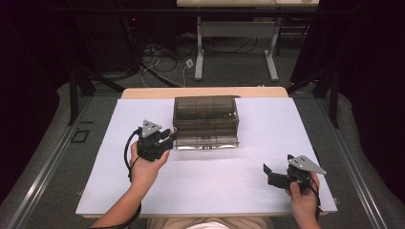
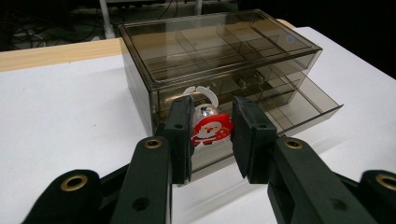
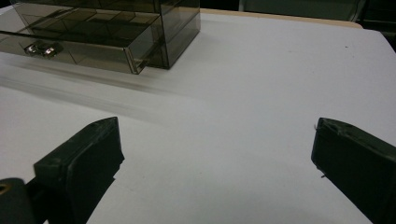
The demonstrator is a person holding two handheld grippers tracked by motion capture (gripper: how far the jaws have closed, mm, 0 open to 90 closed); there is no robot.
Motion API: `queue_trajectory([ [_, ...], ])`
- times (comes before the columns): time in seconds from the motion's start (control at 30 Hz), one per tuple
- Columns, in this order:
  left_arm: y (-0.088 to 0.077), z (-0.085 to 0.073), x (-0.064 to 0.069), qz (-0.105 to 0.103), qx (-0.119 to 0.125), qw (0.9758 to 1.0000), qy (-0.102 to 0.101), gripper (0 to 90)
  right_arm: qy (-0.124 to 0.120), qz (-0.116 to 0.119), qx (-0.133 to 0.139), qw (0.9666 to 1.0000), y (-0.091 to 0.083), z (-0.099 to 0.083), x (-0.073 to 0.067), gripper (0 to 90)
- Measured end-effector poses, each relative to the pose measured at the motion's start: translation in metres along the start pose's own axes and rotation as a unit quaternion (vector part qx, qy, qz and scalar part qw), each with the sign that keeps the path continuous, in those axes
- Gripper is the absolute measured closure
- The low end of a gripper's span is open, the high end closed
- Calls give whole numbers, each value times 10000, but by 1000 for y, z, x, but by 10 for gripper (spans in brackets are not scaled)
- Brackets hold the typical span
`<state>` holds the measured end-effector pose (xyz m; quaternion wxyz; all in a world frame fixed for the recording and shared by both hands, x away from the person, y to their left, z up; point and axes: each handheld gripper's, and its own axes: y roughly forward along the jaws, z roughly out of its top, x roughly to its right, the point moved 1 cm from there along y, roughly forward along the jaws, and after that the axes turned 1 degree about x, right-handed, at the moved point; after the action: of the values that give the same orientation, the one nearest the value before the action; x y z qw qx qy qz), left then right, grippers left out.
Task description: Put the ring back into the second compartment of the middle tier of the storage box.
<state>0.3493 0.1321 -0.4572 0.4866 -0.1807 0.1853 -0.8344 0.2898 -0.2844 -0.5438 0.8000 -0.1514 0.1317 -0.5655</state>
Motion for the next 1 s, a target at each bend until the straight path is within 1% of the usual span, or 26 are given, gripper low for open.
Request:
queue_trajectory([
  [0.13, 3, 3, 2, -46, 0, 10000, -12, 689, 14, 0, -35, 10000, 0, 0, 0, 14],
  [0.17, 4, 4, 2, -53, 1, 10000, -2, 689, 48, 9, -39, 10000, 0, 0, -1, 14],
  [0.23, 6, 6, 4, -56, 12, 10000, -18, 689, -13, 3, -35, 10000, 0, 0, 0, 14],
  [0.3, 8, 8, 6, -66, 12, 10000, -41, 689, 0, 13, -45, 10000, 0, 0, 0, 14],
  [0.33, 9, 9, 7, -85, 30, 10000, -22, 688, -8, 5, -31, 10000, 0, 0, 0, 14],
  [0.37, 9, 10, 8, -92, 7, 10000, -18, 689, 42, -1, -43, 10000, 0, 0, -1, 14],
  [0.47, 12, 12, 11, -114, 47, 9999, -13, 689, 33, -3, -43, 10000, 0, 0, 0, 14],
  [0.6, 17, 13, 13, -157, -9, 9999, -28, 689, 12, 10, -50, 10000, -1, 0, 1, 14],
  [0.83, 26, 13, 20, -236, -37, 9997, -43, 689, 1, 26, -75, 10000, 0, 0, 1, 14],
  [1.0, 33, 14, 24, -283, -37, 9995, -97, 689, -2, 12, -74, 10000, -1, 0, 1, 14],
])
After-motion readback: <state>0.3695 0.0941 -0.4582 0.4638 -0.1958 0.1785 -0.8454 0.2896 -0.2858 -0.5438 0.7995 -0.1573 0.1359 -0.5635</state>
